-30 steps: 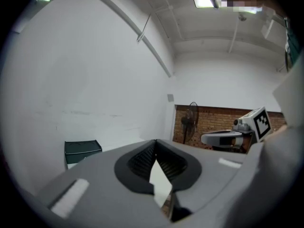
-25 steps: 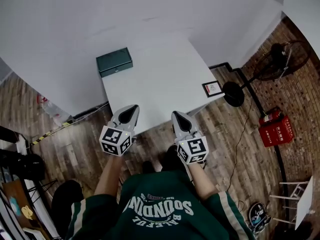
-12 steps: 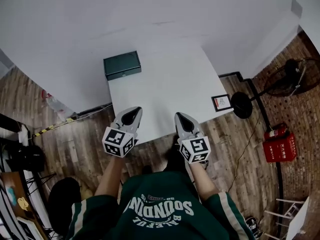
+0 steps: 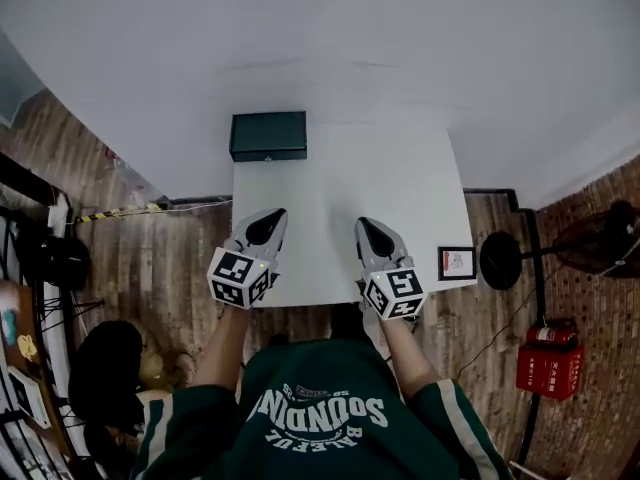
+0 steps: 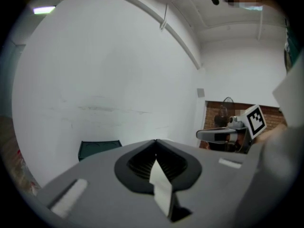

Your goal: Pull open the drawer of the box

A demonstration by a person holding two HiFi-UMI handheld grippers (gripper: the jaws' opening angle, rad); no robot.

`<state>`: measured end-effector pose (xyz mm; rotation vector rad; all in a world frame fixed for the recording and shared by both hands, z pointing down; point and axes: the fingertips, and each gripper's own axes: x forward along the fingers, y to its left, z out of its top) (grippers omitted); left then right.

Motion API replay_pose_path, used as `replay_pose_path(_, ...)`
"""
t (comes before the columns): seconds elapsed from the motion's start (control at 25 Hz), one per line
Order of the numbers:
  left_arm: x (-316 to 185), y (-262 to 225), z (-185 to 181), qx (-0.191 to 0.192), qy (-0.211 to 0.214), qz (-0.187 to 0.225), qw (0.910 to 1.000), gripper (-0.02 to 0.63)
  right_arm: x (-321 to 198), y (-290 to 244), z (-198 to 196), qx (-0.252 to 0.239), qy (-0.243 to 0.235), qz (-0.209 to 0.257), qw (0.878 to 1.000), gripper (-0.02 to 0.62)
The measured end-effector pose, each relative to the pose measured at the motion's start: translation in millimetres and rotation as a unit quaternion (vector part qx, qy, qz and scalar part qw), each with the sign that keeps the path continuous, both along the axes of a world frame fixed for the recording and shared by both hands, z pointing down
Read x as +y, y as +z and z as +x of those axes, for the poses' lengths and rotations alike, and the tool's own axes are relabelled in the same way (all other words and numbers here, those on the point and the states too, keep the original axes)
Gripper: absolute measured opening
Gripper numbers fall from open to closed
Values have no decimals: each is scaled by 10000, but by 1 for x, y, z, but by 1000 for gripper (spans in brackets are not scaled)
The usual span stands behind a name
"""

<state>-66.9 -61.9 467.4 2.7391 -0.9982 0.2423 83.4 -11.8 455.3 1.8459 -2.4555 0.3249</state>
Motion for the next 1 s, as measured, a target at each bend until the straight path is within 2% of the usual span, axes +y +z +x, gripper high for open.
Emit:
replay_pose_path(0.28,-45,-2,19,-114,-893,-37,9959,52,-64,-13,32,-101,-824,41,9965,2)
replay_pose_path(0.56,-60,2,29,-131,-1561,-137,9876,53,-94,-11,55,-77,-1465,-79,9891,2)
replay_pose_path(1.0,-87,19,23,-190,-1771,-346,9834,52,-119,0,47,-173,-1691,-255,9851,2)
